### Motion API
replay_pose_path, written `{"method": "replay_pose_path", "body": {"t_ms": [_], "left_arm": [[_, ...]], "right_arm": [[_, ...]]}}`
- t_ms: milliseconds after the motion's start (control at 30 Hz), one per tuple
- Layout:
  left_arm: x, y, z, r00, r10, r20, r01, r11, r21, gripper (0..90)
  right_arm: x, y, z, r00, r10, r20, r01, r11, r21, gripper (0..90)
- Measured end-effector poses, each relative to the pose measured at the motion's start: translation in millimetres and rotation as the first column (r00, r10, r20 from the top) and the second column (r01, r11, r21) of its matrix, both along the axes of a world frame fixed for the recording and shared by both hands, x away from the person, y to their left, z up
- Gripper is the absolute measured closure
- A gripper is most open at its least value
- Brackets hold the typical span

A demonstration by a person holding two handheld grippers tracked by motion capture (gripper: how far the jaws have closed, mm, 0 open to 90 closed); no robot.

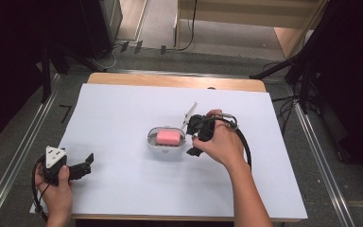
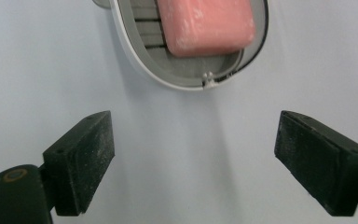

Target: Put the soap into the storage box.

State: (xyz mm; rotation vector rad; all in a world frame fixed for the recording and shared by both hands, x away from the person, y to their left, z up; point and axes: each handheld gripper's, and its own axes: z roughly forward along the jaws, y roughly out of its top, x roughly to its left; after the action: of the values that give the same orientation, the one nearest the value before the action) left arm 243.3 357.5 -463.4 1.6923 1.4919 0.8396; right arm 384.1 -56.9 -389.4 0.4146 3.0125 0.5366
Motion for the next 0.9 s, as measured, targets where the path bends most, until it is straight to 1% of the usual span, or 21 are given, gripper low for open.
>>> {"method": "replay_pose_path", "body": {"t_ms": [100,233,300,467,500,633,700,733,800,867,900], "left_arm": [[0.0,-0.1,-0.1,1.0000,0.000,0.001,0.000,1.0000,0.000,0.1],[0.0,-0.3,-0.2,1.0000,0.000,0.004,0.000,1.0000,-0.001,0.1],[-0.1,-0.2,-0.1,1.0000,-0.002,0.003,0.002,1.0000,0.001,0.1],[-0.1,-0.5,-0.2,1.0000,-0.001,0.004,0.001,1.0000,0.001,0.1],[0.0,-0.5,-0.2,1.0000,-0.001,0.003,0.001,1.0000,0.002,0.1],[-0.1,-0.8,-0.2,1.0000,0.000,0.004,0.000,1.0000,0.003,0.1],[-0.2,-0.7,-0.1,1.0000,-0.002,0.004,0.002,1.0000,0.006,0.1],[-0.2,-0.7,-0.1,1.0000,-0.002,0.004,0.002,1.0000,0.005,0.1],[-0.2,-0.8,-0.2,1.0000,0.000,0.004,0.000,1.0000,0.004,0.1],[-0.2,-0.8,-0.1,1.0000,-0.002,0.003,0.002,1.0000,0.005,0.1],[-0.1,-1.0,-0.2,1.0000,-0.001,0.004,0.001,1.0000,0.005,0.1]], "right_arm": [[-1.4,-8.3,-3.8,0.9997,-0.025,-0.008,0.025,0.9996,0.016,10.5],[-3.4,-18.9,-9.2,0.9991,-0.041,-0.014,0.041,0.9987,0.029,9.2],[-4.7,-24.9,-11.6,0.9984,-0.056,-0.011,0.056,0.9981,0.026,6.9],[-9.1,-41.5,-17.9,0.9955,-0.092,-0.023,0.093,0.9954,0.023,3.4],[-9.7,-45.0,-19.4,0.9958,-0.089,-0.022,0.090,0.9957,0.023,3.1],[-14.2,-58.0,-24.5,0.9923,-0.120,-0.028,0.121,0.9920,0.034,1.6],[-16.0,-64.1,-28.2,0.9916,-0.126,-0.028,0.127,0.9910,0.042,0.5],[-17.7,-66.9,-29.3,0.9898,-0.138,-0.036,0.139,0.9896,0.037,0.0],[-19.7,-72.7,-32.0,0.9885,-0.148,-0.029,0.150,0.9878,0.044,0.0],[-21.4,-78.5,-34.0,0.9882,-0.151,-0.029,0.152,0.9864,0.062,0.0],[-22.9,-81.7,-34.2,0.9860,-0.162,-0.039,0.165,0.9839,0.070,0.0]]}}
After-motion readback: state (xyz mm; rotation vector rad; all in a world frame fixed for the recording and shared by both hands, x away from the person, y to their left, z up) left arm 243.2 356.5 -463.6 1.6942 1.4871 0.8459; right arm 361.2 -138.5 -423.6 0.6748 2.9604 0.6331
